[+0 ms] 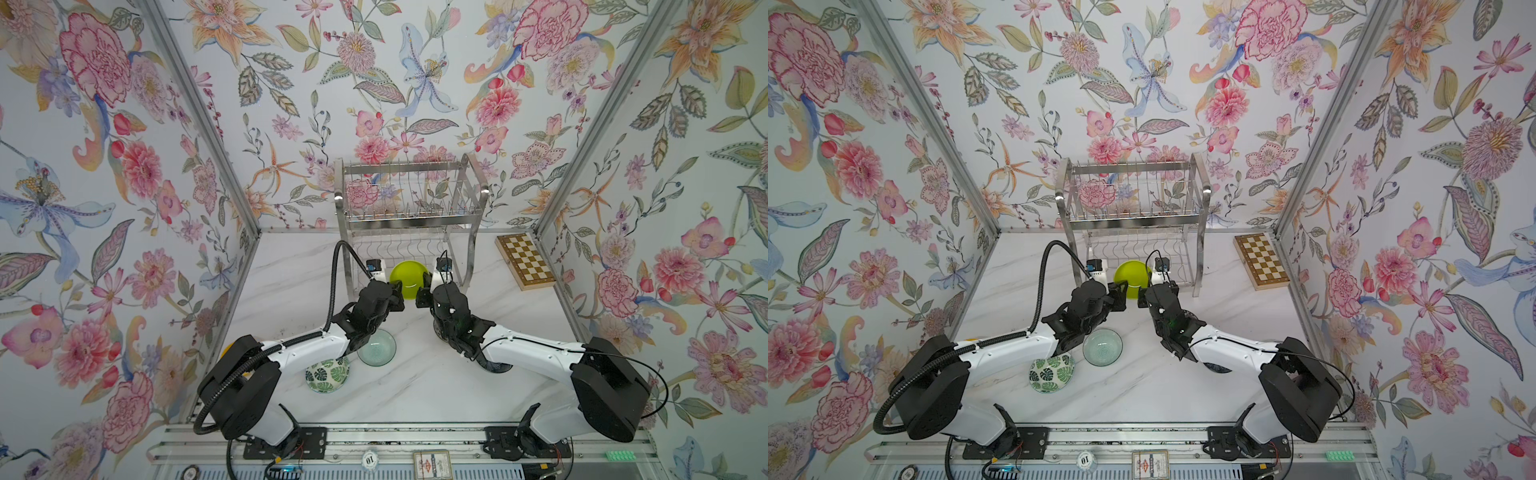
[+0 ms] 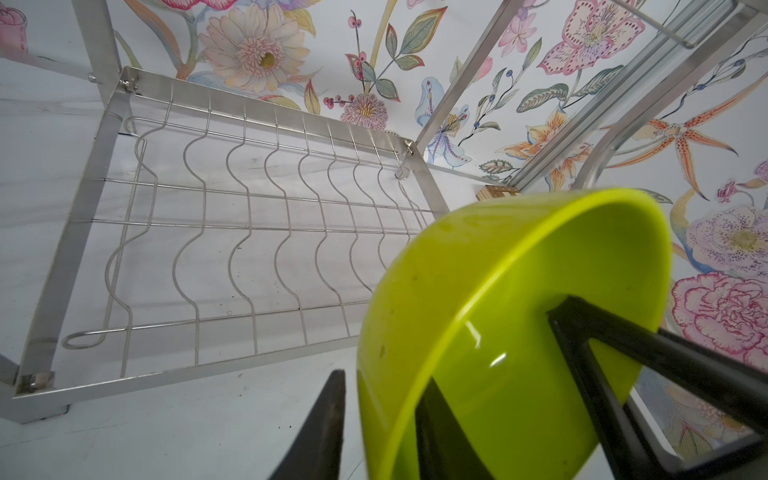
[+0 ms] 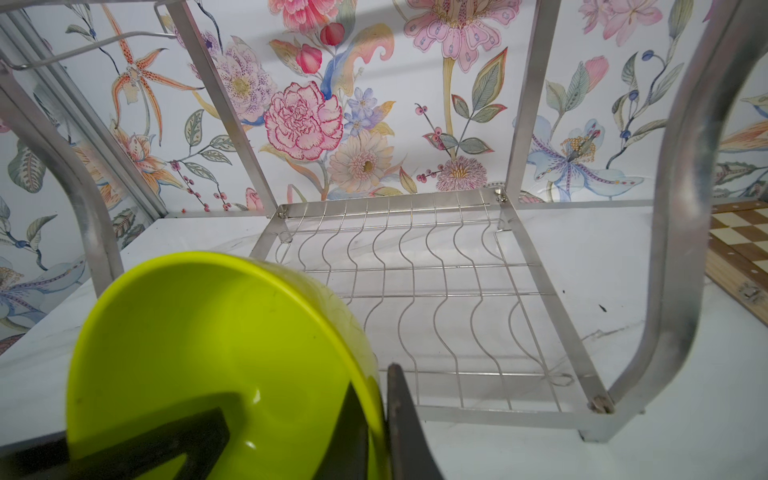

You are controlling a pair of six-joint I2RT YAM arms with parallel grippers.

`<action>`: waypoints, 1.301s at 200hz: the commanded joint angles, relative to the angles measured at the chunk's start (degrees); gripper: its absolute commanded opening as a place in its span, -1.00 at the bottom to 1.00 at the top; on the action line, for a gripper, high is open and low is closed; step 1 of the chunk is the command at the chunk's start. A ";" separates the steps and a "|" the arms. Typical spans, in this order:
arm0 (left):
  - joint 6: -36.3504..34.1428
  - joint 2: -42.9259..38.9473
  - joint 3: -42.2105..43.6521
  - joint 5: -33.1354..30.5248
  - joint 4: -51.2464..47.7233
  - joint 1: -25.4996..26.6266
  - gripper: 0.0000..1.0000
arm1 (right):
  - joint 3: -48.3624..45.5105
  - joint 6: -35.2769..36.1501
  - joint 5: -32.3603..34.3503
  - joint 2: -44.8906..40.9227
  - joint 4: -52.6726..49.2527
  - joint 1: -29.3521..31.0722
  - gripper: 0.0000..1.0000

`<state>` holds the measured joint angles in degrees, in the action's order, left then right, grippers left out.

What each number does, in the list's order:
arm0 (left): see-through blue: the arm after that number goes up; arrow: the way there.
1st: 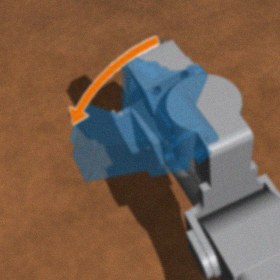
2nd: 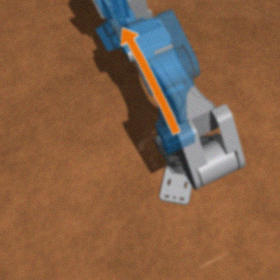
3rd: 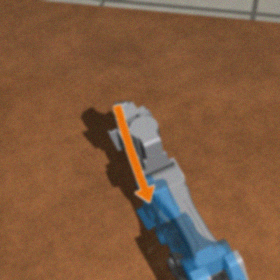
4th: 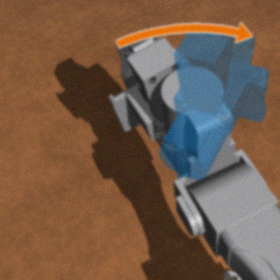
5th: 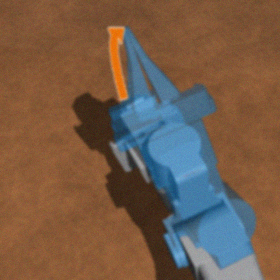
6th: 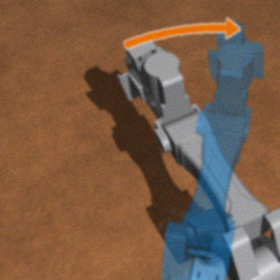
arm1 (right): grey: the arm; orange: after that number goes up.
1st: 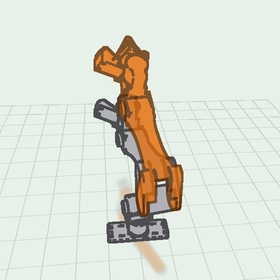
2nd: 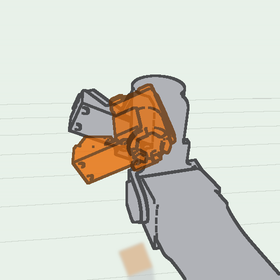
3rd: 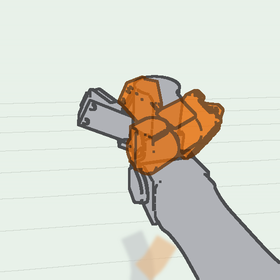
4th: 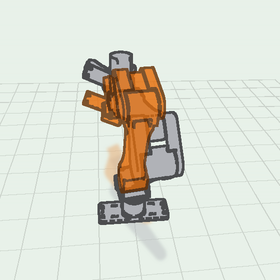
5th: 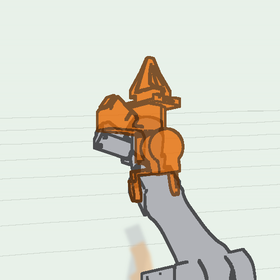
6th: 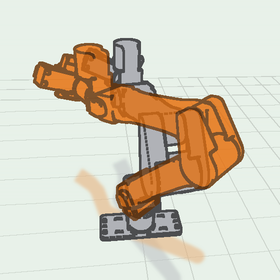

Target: Load the bowls into the dish rack

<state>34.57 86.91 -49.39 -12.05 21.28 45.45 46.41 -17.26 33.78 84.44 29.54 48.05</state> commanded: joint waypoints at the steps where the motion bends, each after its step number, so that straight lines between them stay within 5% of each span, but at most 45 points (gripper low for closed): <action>1: -0.97 0.99 -1.39 1.08 1.63 0.34 -0.57 | -1.21 -0.21 1.48 -0.44 6.20 0.63 -1.00; 60: -2.16 1.37 -0.39 3.46 6.39 0.34 -1.00 | -2.32 -1.60 -0.55 0.72 8.18 0.47 -1.00; 91: -2.92 1.28 0.67 3.89 9.33 0.36 -1.00 | -1.72 -2.10 -4.43 1.52 7.53 0.00 -1.00; 169: -6.35 0.30 4.09 -14.13 16.02 0.44 -1.00 | 5.21 -8.86 -11.66 2.30 -7.17 -2.81 -0.21; 242: -15.14 7.80 2.08 -27.37 26.66 0.84 -1.00 | 4.37 -19.81 -20.98 -6.49 -14.76 -7.94 0.95; 260: -18.04 9.87 3.29 -30.67 32.76 1.80 -1.00 | 2.85 -26.74 -22.68 -8.80 -15.51 -10.20 0.97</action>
<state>21.61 94.94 -46.15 -35.92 43.53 45.76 51.20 -34.30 14.63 79.29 16.91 40.34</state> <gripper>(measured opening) 0.094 0.981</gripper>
